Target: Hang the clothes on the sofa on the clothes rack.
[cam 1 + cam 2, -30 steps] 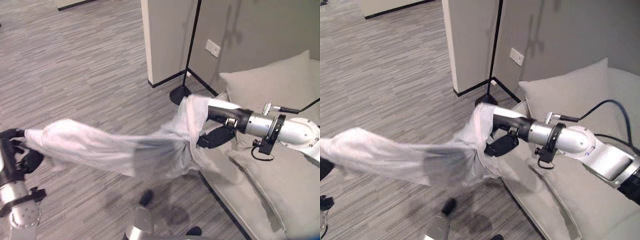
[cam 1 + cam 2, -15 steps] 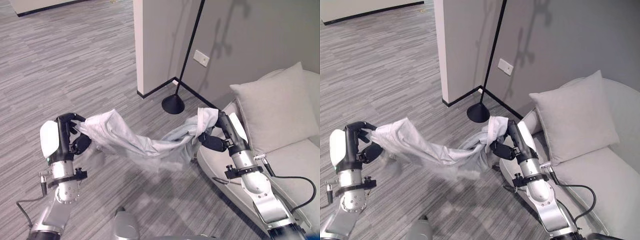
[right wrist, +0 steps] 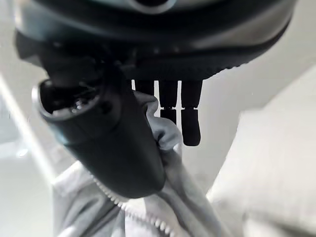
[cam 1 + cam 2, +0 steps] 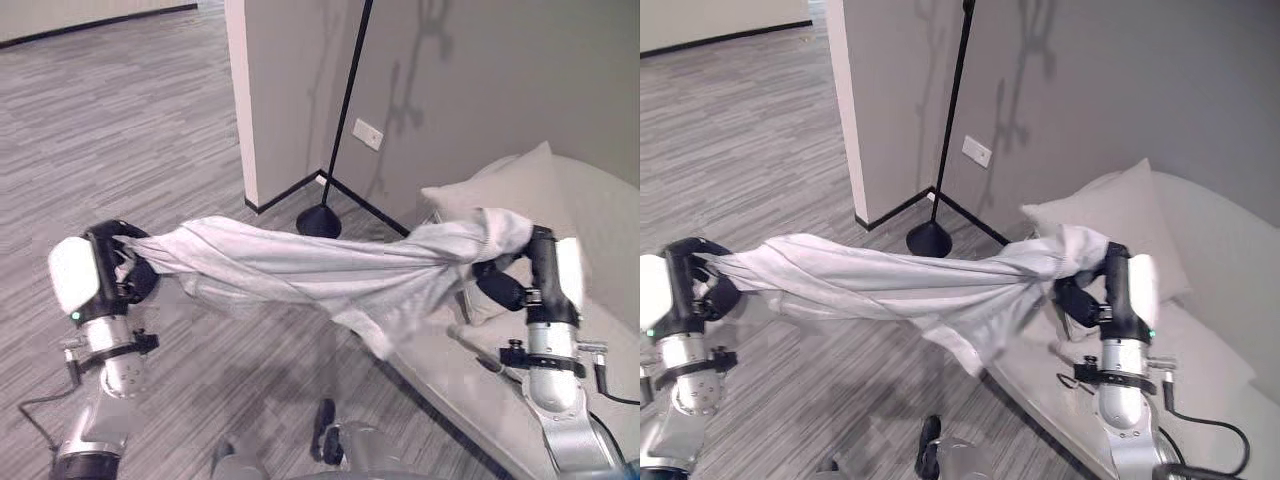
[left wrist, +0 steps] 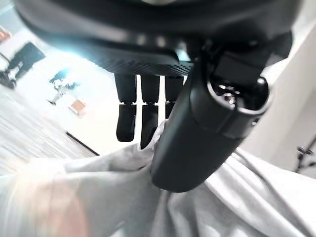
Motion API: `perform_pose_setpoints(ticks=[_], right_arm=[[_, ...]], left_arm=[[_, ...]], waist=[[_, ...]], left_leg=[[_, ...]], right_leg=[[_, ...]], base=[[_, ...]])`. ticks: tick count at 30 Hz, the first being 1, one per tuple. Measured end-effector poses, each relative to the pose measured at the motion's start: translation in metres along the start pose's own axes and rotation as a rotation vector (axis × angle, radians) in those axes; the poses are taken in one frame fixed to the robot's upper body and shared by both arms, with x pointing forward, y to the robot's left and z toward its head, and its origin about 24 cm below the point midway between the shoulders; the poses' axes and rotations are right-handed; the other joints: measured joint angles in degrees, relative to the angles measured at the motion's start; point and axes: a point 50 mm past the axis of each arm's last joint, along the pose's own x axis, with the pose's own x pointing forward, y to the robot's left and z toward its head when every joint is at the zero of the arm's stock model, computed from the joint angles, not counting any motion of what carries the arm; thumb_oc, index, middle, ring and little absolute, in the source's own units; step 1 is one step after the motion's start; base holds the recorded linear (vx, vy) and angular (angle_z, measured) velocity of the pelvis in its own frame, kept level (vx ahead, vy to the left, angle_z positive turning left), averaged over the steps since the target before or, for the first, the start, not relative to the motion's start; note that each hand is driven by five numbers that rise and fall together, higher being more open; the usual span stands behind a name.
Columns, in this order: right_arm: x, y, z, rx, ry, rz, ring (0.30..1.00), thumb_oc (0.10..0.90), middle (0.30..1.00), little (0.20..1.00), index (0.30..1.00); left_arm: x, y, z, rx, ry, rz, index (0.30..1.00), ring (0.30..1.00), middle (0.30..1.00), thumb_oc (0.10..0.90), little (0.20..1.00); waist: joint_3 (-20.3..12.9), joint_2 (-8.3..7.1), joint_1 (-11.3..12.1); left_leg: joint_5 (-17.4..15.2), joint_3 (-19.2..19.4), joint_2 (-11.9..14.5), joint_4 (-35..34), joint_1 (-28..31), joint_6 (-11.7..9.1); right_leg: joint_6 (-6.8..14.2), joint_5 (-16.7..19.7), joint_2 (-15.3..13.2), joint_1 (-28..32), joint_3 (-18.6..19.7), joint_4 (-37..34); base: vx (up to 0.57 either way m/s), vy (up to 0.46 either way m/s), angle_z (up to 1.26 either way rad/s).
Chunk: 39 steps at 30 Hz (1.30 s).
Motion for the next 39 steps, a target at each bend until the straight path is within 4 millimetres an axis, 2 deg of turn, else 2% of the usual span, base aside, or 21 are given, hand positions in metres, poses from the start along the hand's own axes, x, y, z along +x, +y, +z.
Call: perform_pose_setpoints(ticks=[1,2,3,4,5,7,9,10,11,14,16,21,22,23,26,29,30,31,32,35,39], right_arm=[[-0.006,-0.004,-0.005,-0.061,0.008,0.002,0.3,0.4,0.3,0.3,0.3],[-0.009,-0.005,-0.009,-0.078,0.024,-0.002,0.3,0.4,0.3,0.3,0.3],[-0.01,-0.004,-0.011,-0.091,0.036,-0.013,0.3,0.4,0.3,0.3,0.3],[-0.009,-0.007,-0.01,-0.113,0.023,-0.012,0.3,0.4,0.3,0.3,0.3],[0.0,-0.011,-0.002,-0.137,-0.05,-0.008,0.3,0.4,0.3,0.3,0.3],[0.004,-0.007,0.001,-0.129,-0.07,-0.013,0.3,0.4,0.3,0.3,0.3],[0.004,-0.001,0.003,-0.093,-0.052,-0.029,0.3,0.4,0.3,0.3,0.3],[0.004,0.0,0.004,-0.088,-0.056,-0.028,0.3,0.4,0.3,0.3,0.3],[0.006,0.004,0.005,-0.075,-0.061,-0.025,0.3,0.4,0.3,0.3,0.3],[0.008,0.011,0.001,-0.066,-0.046,-0.01,0.3,0.4,0.3,0.3,0.3],[0.013,0.02,-0.001,-0.029,-0.028,-0.003,0.3,0.4,0.3,0.3,0.3],[0.009,0.017,-0.006,-0.053,-0.017,0.012,0.3,0.4,0.3,0.3,0.3],[0.007,0.014,-0.01,-0.071,-0.002,0.011,0.3,0.4,0.3,0.3,0.3],[0.004,0.012,-0.009,-0.075,0.0,0.012,0.3,0.4,0.3,0.3,0.3],[0.003,0.014,-0.002,-0.05,-0.011,0.005,0.3,0.4,0.3,0.3,0.3],[0.013,0.015,0.016,0.005,-0.054,-0.048,0.3,0.4,0.3,0.3,0.3],[0.014,0.014,0.018,0.003,-0.065,-0.056,0.3,0.4,0.3,0.3,0.3],[0.016,0.014,0.021,0.001,-0.078,-0.058,0.3,0.4,0.3,0.3,0.3],[0.019,0.014,0.026,-0.011,-0.114,-0.066,0.3,0.4,0.3,0.3,0.3],[0.033,0.01,0.038,-0.002,-0.178,-0.097,0.3,0.4,0.3,0.3,0.3],[0.039,0.007,0.044,0.007,-0.206,-0.123,0.3,0.4,0.3,0.3,0.3]], left_arm=[[-0.008,-0.004,0.001,-0.023,0.022,-0.004,0.3,0.3,0.3,0.4,0.3],[-0.009,-0.004,0.005,-0.04,0.006,0.0,0.3,0.3,0.3,0.4,0.3],[-0.01,-0.005,0.007,-0.05,-0.005,-0.002,0.3,0.3,0.3,0.4,0.3],[-0.01,-0.005,0.008,-0.057,-0.015,0.0,0.3,0.3,0.3,0.4,0.3],[-0.009,-0.002,0.005,-0.052,-0.009,0.022,0.3,0.3,0.3,0.4,0.3],[-0.013,-0.006,0.001,-0.055,0.019,0.017,0.3,0.3,0.3,0.4,0.3],[-0.013,-0.007,0.004,-0.079,0.023,0.037,0.3,0.3,0.3,0.4,0.3],[-0.014,-0.008,0.005,-0.089,0.028,0.036,0.3,0.3,0.3,0.4,0.3],[-0.017,-0.012,0.004,-0.107,0.045,0.024,0.3,0.3,0.3,0.4,0.3],[-0.02,-0.019,0.005,-0.107,0.051,-0.012,0.3,0.3,0.3,0.4,0.3],[-0.019,-0.021,0.006,-0.11,0.044,-0.018,0.3,0.3,0.3,0.4,0.3],[-0.022,-0.026,0.008,-0.115,0.031,-0.052,0.3,0.3,0.3,0.4,0.3],[-0.022,-0.03,0.01,-0.11,0.017,-0.09,0.3,0.3,0.3,0.4,0.3],[-0.021,-0.032,0.012,-0.106,-0.002,-0.115,0.3,0.3,0.3,0.4,0.3],[-0.01,-0.029,0.016,-0.081,-0.058,-0.142,0.3,0.3,0.3,0.4,0.3],[0.015,-0.012,0.023,-0.026,-0.155,-0.11,0.3,0.3,0.3,0.4,0.3],[0.021,-0.007,0.027,-0.026,-0.178,-0.09,0.3,0.3,0.3,0.4,0.3],[0.026,-0.002,0.032,-0.022,-0.2,-0.068,0.3,0.3,0.3,0.4,0.3],[0.033,0.006,0.039,-0.024,-0.233,-0.024,0.3,0.3,0.3,0.4,0.3],[0.042,0.024,0.044,-0.026,-0.256,0.075,0.3,0.3,0.3,0.4,0.3],[0.045,0.023,0.037,-0.007,-0.229,0.079,0.3,0.3,0.3,0.4,0.3]], waist=[[-1.8,2.59,-1.8],[-2.2,3.21,-2.2],[-2.3,3.57,-1.9],[-2.7,3.81,-1.4],[-3.0,2.92,1.9],[-3.3,2.98,1.9],[-2.9,1.11,2.5],[-2.8,0.64,3.2],[-2.9,0.61,4.1],[-2.4,2.37,4.9],[-1.6,3.53,6.3],[-1.5,7.11,6.5],[-1.6,6.66,6.1],[-1.7,5.06,6.6],[-1.8,3.46,5.6],[-1.5,3.68,6.7],[-1.5,3.91,6.1],[-1.5,3.82,6.4],[-1.7,4.31,6.5],[-2.1,4.47,6.3],[-2.2,4.25,3.7]], left_leg=[[-3.0,1.6,1.4,-3.4,3.3,0.9],[-2.7,1.7,2.3,-4.2,5.5,-0.9],[-2.0,1.9,2.7,1.1,3.6,-2.4],[2.4,1.8,3.4,16.6,-6.1,-4.7],[9.6,1.5,2.5,29.7,-13.4,-6.1],[8.1,1.6,4.7,32.9,-18.1,-4.4],[6.8,8.2,9.7,21.9,-20.6,0.5],[6.8,8.3,10.1,13.2,-20.4,0.6],[7.6,5.9,9.7,-2.3,-18.1,-0.7],[12.3,-1.6,8.8,-14.9,-17.5,-3.9],[14.7,-11.1,7.4,-23.2,-17.1,-5.8],[14.3,-10.8,6.4,-14.1,-19.4,-2.3],[17.6,-9.1,4.4,-12.5,-19.0,-3.5],[17.8,-6.7,1.1,-10.5,-19.3,-2.6],[18.7,-3.4,-4.2,-11.2,-16.7,1.8],[19.3,0.5,-6.5,-14.7,-11.6,5.9],[17.7,1.2,-7.2,-15.0,-10.1,7.8],[17.1,2.0,-7.6,-14.4,-9.3,8.5],[16.5,3.7,-7.9,-15.8,-6.3,8.2],[16.7,7.2,-7.8,-19.7,-3.0,8.4],[15.3,8.5,-8.5,-20.7,-1.9,8.0]], right_leg=[[-2.8,-1.8,2.0,1.4,-1.4,0.9],[-3.8,-2.7,3.0,2.5,-1.9,0.9],[-3.8,-2.7,3.9,4.2,-2.1,-1.7],[-4.1,-2.4,5.2,6.6,-1.8,-6.6],[-7.9,1.1,3.4,6.1,-0.6,-7.1],[-9.1,0.6,4.6,8.1,-0.9,-8.4],[-8.3,0.6,4.4,9.2,-0.4,-9.9],[-7.5,1.1,4.5,9.8,0.2,-10.9],[-7.4,1.4,4.8,10.7,0.9,-11.8],[-7.0,1.1,6.3,13.2,3.2,-13.3],[-6.4,1.3,7.1,14.7,6.1,-14.9],[-3.3,-1.7,5.7,19.5,9.5,-15.0],[-2.2,-3.8,2.7,18.8,10.7,-12.4],[-0.3,-4.8,-1.0,18.2,12.0,-10.3],[0.0,-4.9,-7.7,16.7,12.7,-3.1],[-0.9,-2.7,-13.1,10.7,8.5,12.0],[0.2,-1.6,-13.6,10.3,7.4,13.2],[2.4,3.9,-14.3,10.2,6.2,13.1],[2.2,3.8,-16.8,9.5,2.2,17.6],[2.8,-0.6,-15.1,5.3,-1.8,15.7],[3.1,-0.3,-9.1,-0.3,-1.9,7.3]], base=[[0.44,0.043,0.44],[0.35,0.032,0.37],[0.14,0.001,0.05],[0.09,0.0,-0.63],[0.16,0.024,-0.67],[0.21,0.142,-0.24],[0.22,0.31,0.0],[0.33,0.448,-0.4],[0.18,0.242,-0.31],[0.34,0.376,-0.43],[0.17,0.224,-0.69],[0.23,0.524,-0.43],[0.24,0.431,-0.38],[0.24,0.431,-0.32],[0.17,0.44,-0.14],[0.18,0.435,-0.33],[0.19,0.389,-0.34],[0.17,0.269,-0.34],[0.13,0.229,-0.45],[0.21,0.15,-0.65],[0.25,0.011,-0.27]])
